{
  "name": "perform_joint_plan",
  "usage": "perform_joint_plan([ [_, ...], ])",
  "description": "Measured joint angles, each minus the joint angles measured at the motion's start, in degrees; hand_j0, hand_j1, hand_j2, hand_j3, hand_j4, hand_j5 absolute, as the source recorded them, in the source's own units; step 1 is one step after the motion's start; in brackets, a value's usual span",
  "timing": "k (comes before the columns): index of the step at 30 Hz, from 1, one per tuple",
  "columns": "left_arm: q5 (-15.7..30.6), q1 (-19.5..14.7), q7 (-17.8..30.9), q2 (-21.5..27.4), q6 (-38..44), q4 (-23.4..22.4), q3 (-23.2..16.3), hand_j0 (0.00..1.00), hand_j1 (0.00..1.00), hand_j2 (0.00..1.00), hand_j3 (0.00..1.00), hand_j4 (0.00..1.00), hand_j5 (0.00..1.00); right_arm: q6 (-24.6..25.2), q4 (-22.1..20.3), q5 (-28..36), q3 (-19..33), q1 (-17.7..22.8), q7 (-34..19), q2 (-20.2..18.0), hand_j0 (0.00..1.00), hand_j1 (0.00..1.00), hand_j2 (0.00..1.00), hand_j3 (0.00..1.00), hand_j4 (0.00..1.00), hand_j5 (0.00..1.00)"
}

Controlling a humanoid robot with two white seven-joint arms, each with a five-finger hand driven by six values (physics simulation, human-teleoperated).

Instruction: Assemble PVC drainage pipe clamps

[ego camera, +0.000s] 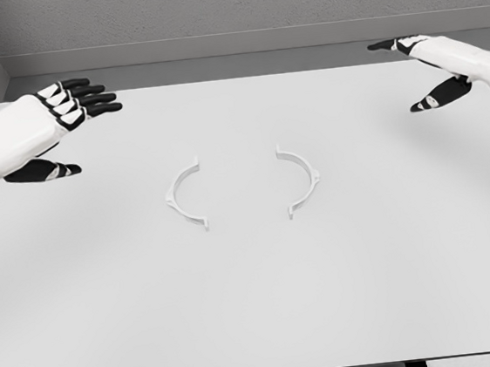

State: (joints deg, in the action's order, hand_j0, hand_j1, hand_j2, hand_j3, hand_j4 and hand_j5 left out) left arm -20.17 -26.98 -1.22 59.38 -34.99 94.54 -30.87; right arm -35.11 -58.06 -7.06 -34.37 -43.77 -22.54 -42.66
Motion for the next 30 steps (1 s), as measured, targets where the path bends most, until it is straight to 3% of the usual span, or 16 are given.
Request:
perform_joint_plan([
  [9,-0.5,-0.4,0.3,-0.9,0.0,-0.1,-0.3,1.0,1.0,1.0,1.0,1.0,1.0,0.0,0.8,-0.2,0.1,3.1,-0.2,2.1,1.0,1.0,1.0,1.0,1.0,1.0],
  [11,-1.5,-1.5,2.2,-3.3,0.0,-1.9,-0.3,1.0,1.0,1.0,1.0,1.0,1.0,0.0,0.9,-1.2,0.0,3.0,-0.4,4.1,1.0,1.0,1.0,1.0,1.0,1.0],
  [14,-3.0,-2.0,9.8,-9.4,0.0,-7.6,-0.3,1.0,1.0,1.0,1.0,1.0,1.0,0.0,0.9,-2.7,-0.2,3.1,-1.9,7.7,1.0,1.0,1.0,1.0,1.0,1.0],
  [17,-5.0,-1.9,14.1,-14.3,-0.1,-10.5,-0.4,1.0,1.0,1.0,1.0,1.0,1.0,0.0,1.0,-3.9,-0.2,4.0,-2.6,9.6,1.0,1.0,1.0,1.0,1.0,1.0],
  [24,-6.9,-2.1,16.5,-19.5,-0.1,-11.8,-1.8,1.0,1.0,1.0,1.0,1.0,1.0,0.0,1.0,-5.6,-0.3,4.5,-4.0,12.7,1.0,1.0,1.0,1.0,1.0,1.0],
  [30,-8.2,-1.8,16.7,-21.0,-0.1,-12.2,-2.9,1.0,1.0,1.0,1.0,1.0,1.0,0.0,1.0,-6.9,-0.3,4.7,-4.8,14.8,1.0,1.0,1.0,1.0,1.0,1.0],
])
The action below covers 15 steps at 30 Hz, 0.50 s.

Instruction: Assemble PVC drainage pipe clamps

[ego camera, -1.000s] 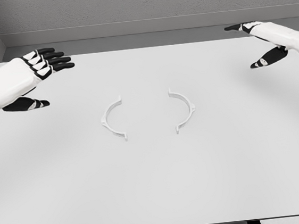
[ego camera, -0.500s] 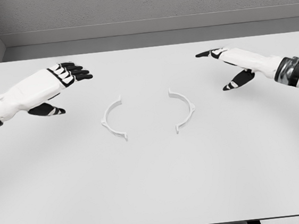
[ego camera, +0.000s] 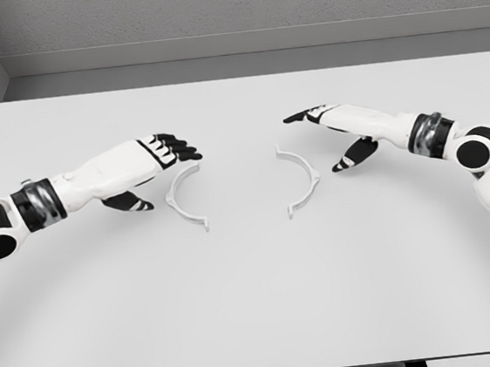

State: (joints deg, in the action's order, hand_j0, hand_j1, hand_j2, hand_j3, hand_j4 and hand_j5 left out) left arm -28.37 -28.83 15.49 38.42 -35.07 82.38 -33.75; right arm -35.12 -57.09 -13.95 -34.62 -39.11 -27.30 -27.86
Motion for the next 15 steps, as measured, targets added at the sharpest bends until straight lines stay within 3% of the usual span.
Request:
perform_joint_plan([
  [15,-4.4,-0.7,0.1,-2.5,0.0,-2.8,-0.3,1.0,1.0,1.0,1.0,1.0,1.0,0.0,-0.2,-2.5,0.0,0.4,-0.3,3.3,1.0,1.0,1.0,1.0,1.0,1.0],
])
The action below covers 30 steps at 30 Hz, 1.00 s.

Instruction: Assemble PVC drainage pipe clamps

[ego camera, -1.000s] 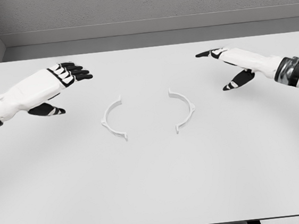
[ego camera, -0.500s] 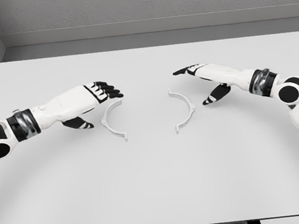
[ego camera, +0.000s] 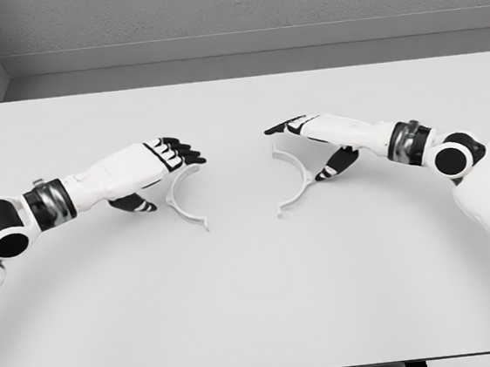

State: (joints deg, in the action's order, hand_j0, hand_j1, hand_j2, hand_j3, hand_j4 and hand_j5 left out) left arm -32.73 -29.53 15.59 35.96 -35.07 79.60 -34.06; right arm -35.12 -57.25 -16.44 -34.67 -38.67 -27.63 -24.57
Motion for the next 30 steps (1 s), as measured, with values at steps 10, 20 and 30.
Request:
perform_joint_plan([
  [10,-1.7,-0.2,0.0,-2.6,0.0,-0.5,-0.1,1.0,1.0,1.0,1.0,1.0,1.0,0.0,-0.1,-0.3,-0.1,-0.2,-1.3,2.2,1.0,1.0,1.0,1.0,1.0,1.0],
  [20,-2.1,0.0,0.0,-3.7,0.0,-0.7,-0.5,1.0,1.0,1.0,1.0,1.0,1.0,0.0,7.1,-0.6,2.1,-7.2,-3.2,3.7,1.0,1.0,1.0,1.0,1.0,1.0],
  [30,-2.9,-0.9,0.0,-5.8,0.0,-1.4,-0.7,1.0,1.0,1.0,1.0,1.0,1.0,0.0,10.3,-1.4,2.2,-7.7,-3.9,5.0,1.0,1.0,1.0,1.0,1.0,1.0],
])
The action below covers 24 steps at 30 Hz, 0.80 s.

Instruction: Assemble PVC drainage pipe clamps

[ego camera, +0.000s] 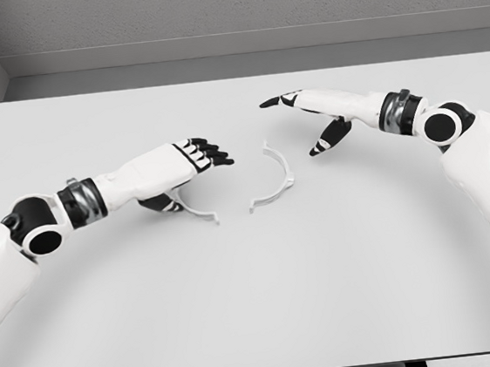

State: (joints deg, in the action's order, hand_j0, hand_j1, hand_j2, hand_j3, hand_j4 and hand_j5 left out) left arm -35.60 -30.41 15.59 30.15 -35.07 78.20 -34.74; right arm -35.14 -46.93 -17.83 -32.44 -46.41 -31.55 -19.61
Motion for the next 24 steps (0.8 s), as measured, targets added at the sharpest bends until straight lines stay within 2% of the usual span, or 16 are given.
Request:
perform_joint_plan([
  [11,-0.7,-0.5,0.0,-1.7,0.0,-1.0,-0.3,1.0,1.0,1.0,1.0,1.0,1.0,0.0,0.1,-0.1,-0.1,0.0,0.0,0.2,1.0,1.0,1.0,1.0,1.0,1.0],
  [16,-0.7,-0.3,0.1,1.0,0.0,-1.0,0.0,1.0,1.0,1.0,1.0,1.0,1.0,0.0,0.1,-0.1,-0.1,0.0,0.0,0.2,1.0,1.0,1.0,1.0,1.0,1.0],
  [20,-1.4,-1.8,1.0,3.5,0.0,-1.3,0.7,1.0,1.0,1.0,1.0,1.0,1.0,0.0,0.1,-0.1,-0.1,0.0,0.0,0.2,1.0,1.0,1.0,1.0,1.0,1.0],
  [24,-3.9,-3.1,1.3,1.8,0.0,-3.6,0.9,1.0,1.0,1.0,1.0,1.0,1.0,0.0,0.1,-0.1,-0.1,-0.2,-0.1,0.1,1.0,1.0,1.0,1.0,1.0,1.0],
])
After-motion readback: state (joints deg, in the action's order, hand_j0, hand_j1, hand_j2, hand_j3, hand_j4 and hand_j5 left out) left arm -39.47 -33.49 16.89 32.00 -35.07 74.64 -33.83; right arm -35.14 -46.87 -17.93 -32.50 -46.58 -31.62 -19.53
